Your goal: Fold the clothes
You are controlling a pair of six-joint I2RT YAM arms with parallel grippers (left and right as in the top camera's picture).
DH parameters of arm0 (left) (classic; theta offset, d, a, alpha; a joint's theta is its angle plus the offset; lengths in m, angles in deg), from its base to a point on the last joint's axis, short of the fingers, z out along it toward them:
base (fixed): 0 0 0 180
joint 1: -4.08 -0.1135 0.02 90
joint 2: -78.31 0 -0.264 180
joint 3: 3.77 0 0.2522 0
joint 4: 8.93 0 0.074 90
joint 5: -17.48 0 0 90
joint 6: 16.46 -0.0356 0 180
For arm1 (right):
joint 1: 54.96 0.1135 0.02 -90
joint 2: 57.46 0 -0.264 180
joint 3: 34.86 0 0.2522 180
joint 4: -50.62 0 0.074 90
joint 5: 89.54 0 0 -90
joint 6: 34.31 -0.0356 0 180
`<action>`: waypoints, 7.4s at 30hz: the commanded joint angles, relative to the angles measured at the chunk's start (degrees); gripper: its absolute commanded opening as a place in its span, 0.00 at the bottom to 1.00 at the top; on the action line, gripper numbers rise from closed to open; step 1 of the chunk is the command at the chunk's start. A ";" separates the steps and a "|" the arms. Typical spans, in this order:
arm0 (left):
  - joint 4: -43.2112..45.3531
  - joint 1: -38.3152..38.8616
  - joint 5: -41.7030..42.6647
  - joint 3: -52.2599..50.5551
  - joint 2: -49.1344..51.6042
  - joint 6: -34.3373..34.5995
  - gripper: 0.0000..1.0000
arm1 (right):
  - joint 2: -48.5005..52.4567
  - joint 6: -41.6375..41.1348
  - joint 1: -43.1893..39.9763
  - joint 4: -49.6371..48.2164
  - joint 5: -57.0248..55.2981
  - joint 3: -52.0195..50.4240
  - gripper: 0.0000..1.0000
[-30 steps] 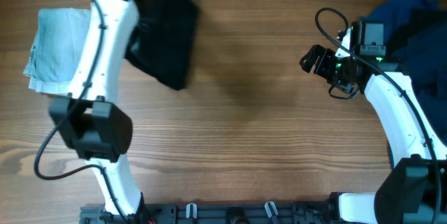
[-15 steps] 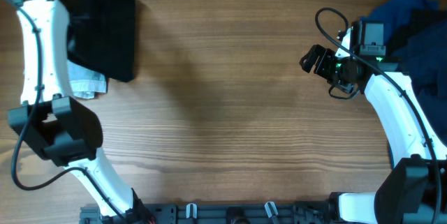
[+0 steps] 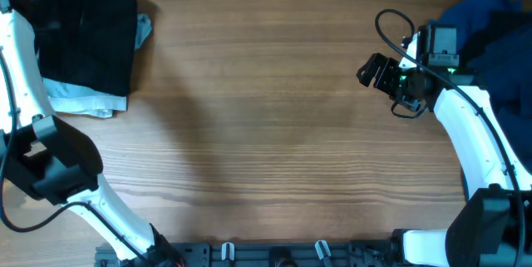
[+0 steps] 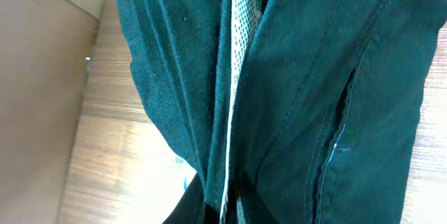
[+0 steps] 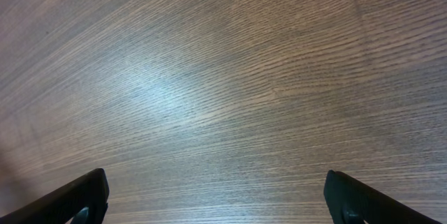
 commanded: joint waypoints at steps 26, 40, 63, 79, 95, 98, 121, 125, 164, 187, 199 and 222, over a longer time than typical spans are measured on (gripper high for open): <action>-2.19 -12.07 33.05 0.31 4.20 25.51 0.11 | 0.42 -0.79 -0.13 -0.11 0.70 -0.11 1.00; -19.08 -6.29 38.12 0.02 7.98 29.20 0.04 | 0.42 -0.79 -0.13 -0.11 0.70 -0.11 1.00; -16.87 -16.55 54.38 -3.98 9.62 22.62 0.07 | 0.42 -0.81 -0.13 -0.11 0.70 -0.11 1.00; -12.00 -24.26 32.33 -4.66 13.88 34.18 0.20 | 0.42 -0.76 -0.13 -0.11 0.70 -0.11 1.00; -11.30 -19.28 40.48 -4.68 1.25 40.02 0.05 | 0.42 -0.81 -0.13 -0.11 0.70 -0.11 1.00; -8.72 -14.60 40.39 -4.68 -5.64 40.61 0.21 | 0.42 -0.79 -0.13 -0.11 0.70 -0.11 1.00; -6.67 -4.17 38.27 -4.68 -7.89 40.57 1.00 | 0.42 -0.81 -0.13 -0.11 0.70 -0.11 1.00; -6.67 -4.17 38.27 -4.68 -7.89 40.57 1.00 | 0.42 -0.79 -0.13 -0.11 0.70 -0.11 1.00; -6.67 -4.17 38.27 -4.68 -7.89 40.57 1.00 | -60.63 -0.59 6.29 8.59 -8.41 -1.90 1.00; -6.67 -4.17 38.27 -4.68 -7.89 40.57 1.00 | -86.93 2.89 7.61 -43.98 -9.60 -52.74 1.00; -6.67 -4.17 38.27 -4.68 -7.89 40.57 1.00 | -88.43 11.82 7.65 -46.99 -10.34 -60.26 1.00; -6.67 -4.17 38.27 -4.68 -7.89 40.57 1.00 | -88.41 26.38 7.63 -39.93 -8.41 -63.21 1.00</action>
